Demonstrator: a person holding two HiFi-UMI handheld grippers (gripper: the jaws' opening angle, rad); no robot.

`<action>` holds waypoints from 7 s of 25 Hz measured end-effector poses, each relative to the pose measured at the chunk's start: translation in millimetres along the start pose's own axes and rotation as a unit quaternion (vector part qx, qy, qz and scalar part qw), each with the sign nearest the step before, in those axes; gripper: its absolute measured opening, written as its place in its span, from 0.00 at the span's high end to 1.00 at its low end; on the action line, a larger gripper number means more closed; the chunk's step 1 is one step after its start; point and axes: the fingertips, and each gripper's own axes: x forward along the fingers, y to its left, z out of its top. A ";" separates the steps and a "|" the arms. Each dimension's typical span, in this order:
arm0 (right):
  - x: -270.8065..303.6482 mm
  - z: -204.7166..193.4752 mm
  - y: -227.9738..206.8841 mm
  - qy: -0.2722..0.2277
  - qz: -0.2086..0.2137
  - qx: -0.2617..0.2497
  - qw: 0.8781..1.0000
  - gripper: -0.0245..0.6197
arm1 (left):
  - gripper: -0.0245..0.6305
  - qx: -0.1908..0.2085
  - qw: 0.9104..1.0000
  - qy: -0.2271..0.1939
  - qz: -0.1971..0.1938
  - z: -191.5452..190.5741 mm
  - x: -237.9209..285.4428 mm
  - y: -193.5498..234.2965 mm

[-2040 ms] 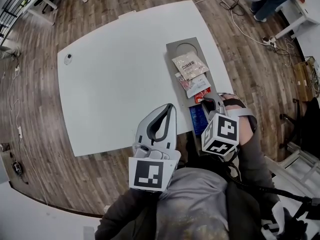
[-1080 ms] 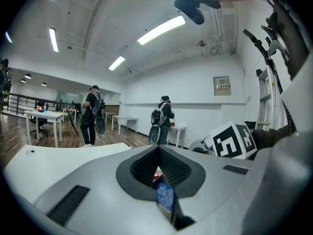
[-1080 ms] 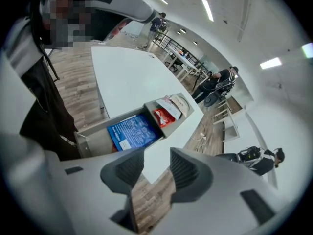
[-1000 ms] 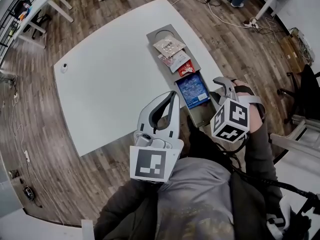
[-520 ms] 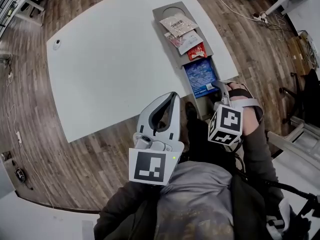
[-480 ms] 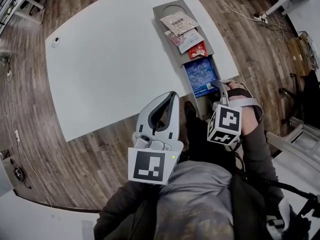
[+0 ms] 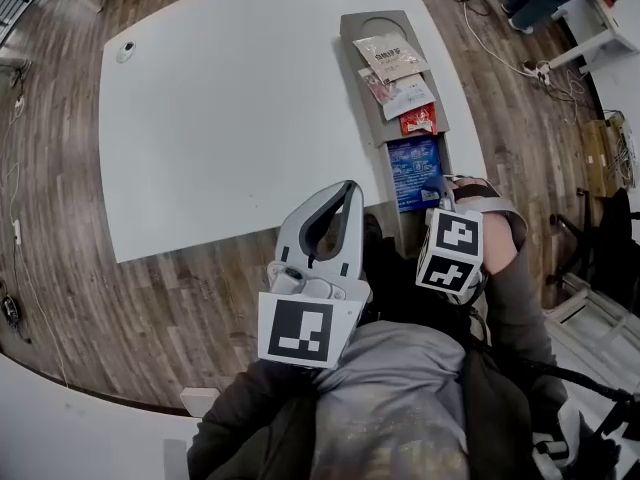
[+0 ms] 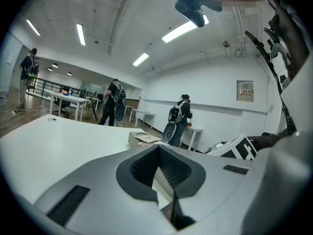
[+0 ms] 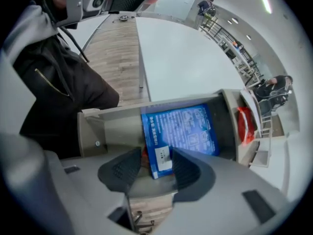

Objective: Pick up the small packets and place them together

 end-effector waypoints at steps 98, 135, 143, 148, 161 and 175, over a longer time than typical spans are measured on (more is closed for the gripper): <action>-96.4 29.8 -172.0 -0.137 -0.157 0.066 0.976 0.83 | 0.96 0.057 0.998 0.027 0.023 81.8 48.9 18.8; -4.6 27.8 -23.3 -0.090 0.043 0.089 0.991 0.53 | 0.96 0.007 0.997 0.075 0.027 -0.2 5.2 13.7; -0.4 26.8 -32.2 -0.086 0.070 0.103 0.988 0.60 | 0.96 -0.009 0.996 0.091 0.019 -12.4 23.0 18.6; -3.9 24.4 -45.4 -0.096 0.026 0.126 0.987 0.81 | 0.96 -0.004 0.996 0.091 0.013 -11.2 20.8 17.2; -78.5 28.4 -56.0 -0.117 -0.086 0.183 0.972 0.82 | 0.96 0.048 0.998 0.032 -0.031 40.9 -12.2 -4.0; -117.6 39.5 -50.0 -0.112 -0.156 0.232 0.954 0.82 | 0.96 0.090 0.991 0.009 -0.097 58.4 -39.8 -14.9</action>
